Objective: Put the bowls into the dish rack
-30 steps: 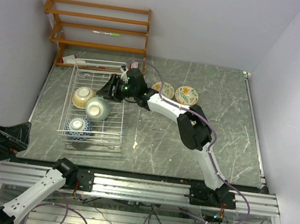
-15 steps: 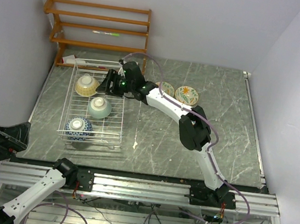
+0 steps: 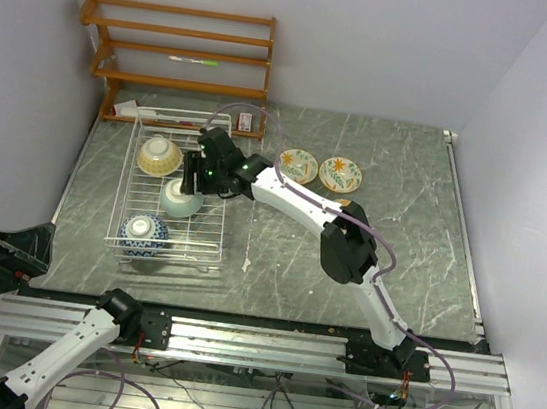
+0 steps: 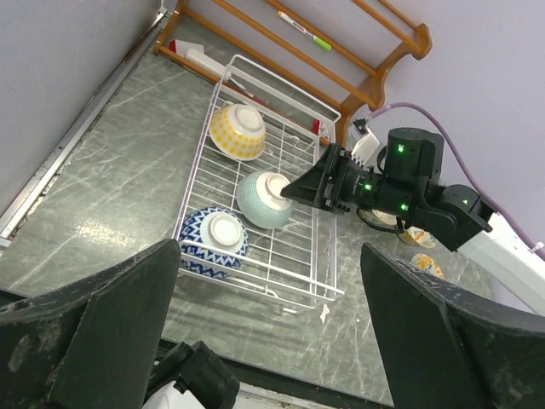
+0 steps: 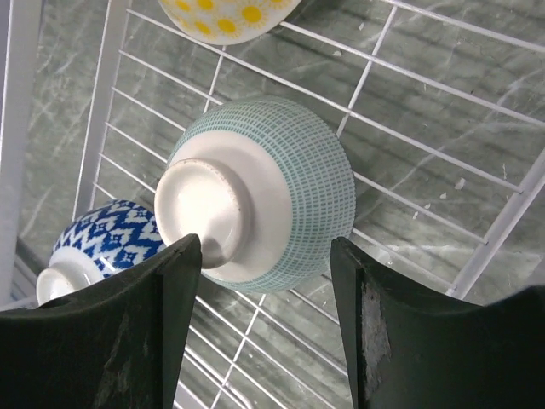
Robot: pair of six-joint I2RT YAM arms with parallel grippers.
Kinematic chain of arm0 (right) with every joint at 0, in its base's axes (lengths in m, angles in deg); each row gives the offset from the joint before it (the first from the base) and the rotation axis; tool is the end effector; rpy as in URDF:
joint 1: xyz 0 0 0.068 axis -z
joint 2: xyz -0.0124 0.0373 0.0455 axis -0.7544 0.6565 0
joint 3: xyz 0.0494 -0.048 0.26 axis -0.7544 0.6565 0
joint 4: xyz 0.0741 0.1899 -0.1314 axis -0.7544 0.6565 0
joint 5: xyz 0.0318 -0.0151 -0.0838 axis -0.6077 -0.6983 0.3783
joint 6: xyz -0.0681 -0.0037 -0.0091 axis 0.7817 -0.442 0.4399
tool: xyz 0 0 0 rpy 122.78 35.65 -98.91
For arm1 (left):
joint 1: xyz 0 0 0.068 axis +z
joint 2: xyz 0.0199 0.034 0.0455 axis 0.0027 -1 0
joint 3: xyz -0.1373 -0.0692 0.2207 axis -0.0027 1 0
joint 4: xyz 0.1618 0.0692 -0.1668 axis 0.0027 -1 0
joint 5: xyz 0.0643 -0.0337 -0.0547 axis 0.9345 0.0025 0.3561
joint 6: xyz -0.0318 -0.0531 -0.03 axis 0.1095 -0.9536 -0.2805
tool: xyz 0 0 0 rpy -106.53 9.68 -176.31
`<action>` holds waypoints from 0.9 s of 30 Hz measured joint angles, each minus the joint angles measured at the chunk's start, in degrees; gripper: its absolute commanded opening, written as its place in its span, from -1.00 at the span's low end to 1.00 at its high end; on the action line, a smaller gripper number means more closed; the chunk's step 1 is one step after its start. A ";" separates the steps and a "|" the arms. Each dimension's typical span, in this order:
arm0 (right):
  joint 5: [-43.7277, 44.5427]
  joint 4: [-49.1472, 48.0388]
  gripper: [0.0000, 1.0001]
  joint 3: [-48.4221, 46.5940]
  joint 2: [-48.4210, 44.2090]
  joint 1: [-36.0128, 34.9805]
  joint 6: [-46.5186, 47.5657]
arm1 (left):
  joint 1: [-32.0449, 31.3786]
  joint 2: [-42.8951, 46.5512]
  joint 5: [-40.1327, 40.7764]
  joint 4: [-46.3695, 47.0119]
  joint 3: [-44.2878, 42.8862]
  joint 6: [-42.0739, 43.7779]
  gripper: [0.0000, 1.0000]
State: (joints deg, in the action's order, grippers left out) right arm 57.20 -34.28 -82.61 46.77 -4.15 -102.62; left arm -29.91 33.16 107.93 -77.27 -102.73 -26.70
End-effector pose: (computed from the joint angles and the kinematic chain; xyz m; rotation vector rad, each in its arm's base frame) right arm 0.3179 0.4308 0.2134 -0.3836 2.4431 0.8463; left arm -0.0698 0.0769 0.4338 -0.5688 1.6358 -0.3372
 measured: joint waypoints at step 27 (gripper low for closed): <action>-8.35 -10.97 0.17 -2.40 4.74 -2.01 0.13 | -0.07 0.00 -0.09 0.00 1.68 -1.53 0.98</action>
State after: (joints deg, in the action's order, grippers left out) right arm 48.85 -45.25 -85.01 51.51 -6.16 -102.48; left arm -29.98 33.16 107.84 -77.27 -101.04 -28.23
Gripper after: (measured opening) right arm 0.587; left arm 0.991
